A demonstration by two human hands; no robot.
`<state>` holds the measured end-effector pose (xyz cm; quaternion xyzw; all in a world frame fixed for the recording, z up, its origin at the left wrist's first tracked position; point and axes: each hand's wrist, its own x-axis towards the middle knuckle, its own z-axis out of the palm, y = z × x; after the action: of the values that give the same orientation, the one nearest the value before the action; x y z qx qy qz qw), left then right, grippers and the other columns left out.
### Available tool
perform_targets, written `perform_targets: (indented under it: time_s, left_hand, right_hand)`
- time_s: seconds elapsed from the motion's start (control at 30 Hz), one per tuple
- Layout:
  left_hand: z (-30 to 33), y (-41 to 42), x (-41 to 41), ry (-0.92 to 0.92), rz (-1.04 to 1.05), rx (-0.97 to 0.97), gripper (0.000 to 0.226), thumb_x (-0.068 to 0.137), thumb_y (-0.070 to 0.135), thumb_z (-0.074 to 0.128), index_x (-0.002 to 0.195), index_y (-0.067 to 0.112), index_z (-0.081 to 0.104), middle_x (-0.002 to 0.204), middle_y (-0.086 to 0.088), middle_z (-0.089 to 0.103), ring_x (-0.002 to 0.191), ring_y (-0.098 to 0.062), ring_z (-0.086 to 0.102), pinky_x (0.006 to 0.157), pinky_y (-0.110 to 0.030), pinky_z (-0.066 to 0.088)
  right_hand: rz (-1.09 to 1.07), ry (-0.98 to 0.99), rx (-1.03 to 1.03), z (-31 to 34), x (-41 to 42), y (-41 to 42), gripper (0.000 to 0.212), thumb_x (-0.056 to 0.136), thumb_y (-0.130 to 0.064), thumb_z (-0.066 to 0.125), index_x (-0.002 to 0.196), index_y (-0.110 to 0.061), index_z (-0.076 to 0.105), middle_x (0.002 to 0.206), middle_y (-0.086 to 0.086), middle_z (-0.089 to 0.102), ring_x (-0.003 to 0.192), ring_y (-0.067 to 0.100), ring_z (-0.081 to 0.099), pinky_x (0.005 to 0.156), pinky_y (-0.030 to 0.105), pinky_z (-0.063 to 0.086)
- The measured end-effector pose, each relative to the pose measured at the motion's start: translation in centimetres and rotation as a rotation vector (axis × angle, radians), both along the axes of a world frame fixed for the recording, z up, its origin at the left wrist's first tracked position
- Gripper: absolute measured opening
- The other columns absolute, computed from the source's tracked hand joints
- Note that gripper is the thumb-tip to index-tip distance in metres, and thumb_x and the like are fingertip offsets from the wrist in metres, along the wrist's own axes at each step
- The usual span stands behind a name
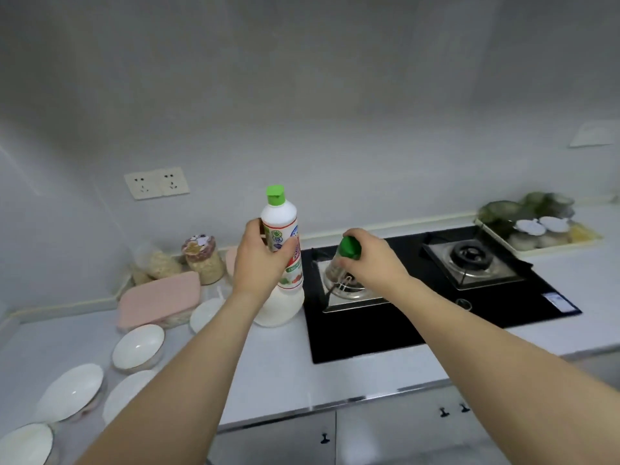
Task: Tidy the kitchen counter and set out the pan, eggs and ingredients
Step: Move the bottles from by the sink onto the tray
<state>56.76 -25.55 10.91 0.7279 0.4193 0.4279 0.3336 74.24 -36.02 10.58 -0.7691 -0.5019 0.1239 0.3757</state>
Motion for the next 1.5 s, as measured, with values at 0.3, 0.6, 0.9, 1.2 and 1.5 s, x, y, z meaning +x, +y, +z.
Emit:
perform_targets:
  time_s: [0.3, 0.6, 0.9, 1.2, 1.5]
  left_hand:
    - [0.3, -13.7, 16.9, 0.000, -0.308, -0.039, 0.049, 0.081, 0.034, 0.072, 0.122, 0.021, 0.048, 0.115, 0.006, 0.062, 0.099, -0.011, 0.060, 0.083, -0.034, 0.053]
    - [0.7, -21.2, 31.2, 0.063, -0.576, -0.026, 0.049, 0.080, 0.033, 0.073, 0.122, 0.022, 0.049, 0.113, 0.007, 0.062, 0.098, -0.007, 0.061, 0.081, -0.030, 0.052]
    - [-1.0, -23.2, 47.9, 0.033, -0.692, -0.077, 0.048, 0.079, 0.033, 0.074, 0.120, 0.025, 0.050, 0.112, 0.008, 0.063, 0.097, -0.009, 0.063, 0.082, -0.033, 0.055]
    - [0.1, -21.3, 63.7, -0.007, -0.671, -0.113, 0.045, 0.080, 0.029, 0.074, 0.116, 0.025, 0.049, 0.109, 0.010, 0.060, 0.095, -0.008, 0.060, 0.078, -0.025, 0.050]
    - [-1.7, -19.6, 71.7, 0.005, -0.565, -0.175, 0.045, 0.081, 0.026, 0.074, 0.118, 0.024, 0.048, 0.111, 0.008, 0.062, 0.095, -0.008, 0.062, 0.076, -0.024, 0.052]
  right_hand:
    - [-0.286, 0.007, 0.019, -0.1, 13.7, -18.1, 0.050, 0.083, -0.029, 0.069, 0.128, -0.025, 0.049, 0.109, -0.004, 0.059, 0.091, 0.015, 0.058, 0.072, 0.025, 0.046]
    - [-0.564, 0.083, 0.046, -1.3, 24.1, -28.8, 0.052, 0.081, -0.035, 0.070, 0.128, -0.027, 0.049, 0.109, -0.004, 0.056, 0.098, 0.019, 0.055, 0.083, 0.033, 0.048]
    - [-0.690, 0.110, 0.004, -3.9, 38.4, -31.6, 0.049, 0.081, -0.031, 0.070, 0.125, -0.026, 0.050, 0.102, -0.003, 0.057, 0.092, 0.019, 0.056, 0.079, 0.032, 0.050]
    - [-0.697, 0.127, -0.016, -2.3, 54.0, -29.9, 0.047, 0.080, -0.030, 0.071, 0.122, -0.023, 0.050, 0.102, -0.002, 0.057, 0.095, 0.021, 0.057, 0.084, 0.038, 0.051]
    - [-0.659, 0.165, -0.087, -4.8, 65.6, -27.9, 0.043, 0.079, -0.028, 0.071, 0.117, -0.021, 0.050, 0.103, 0.000, 0.059, 0.093, 0.022, 0.057, 0.081, 0.038, 0.051]
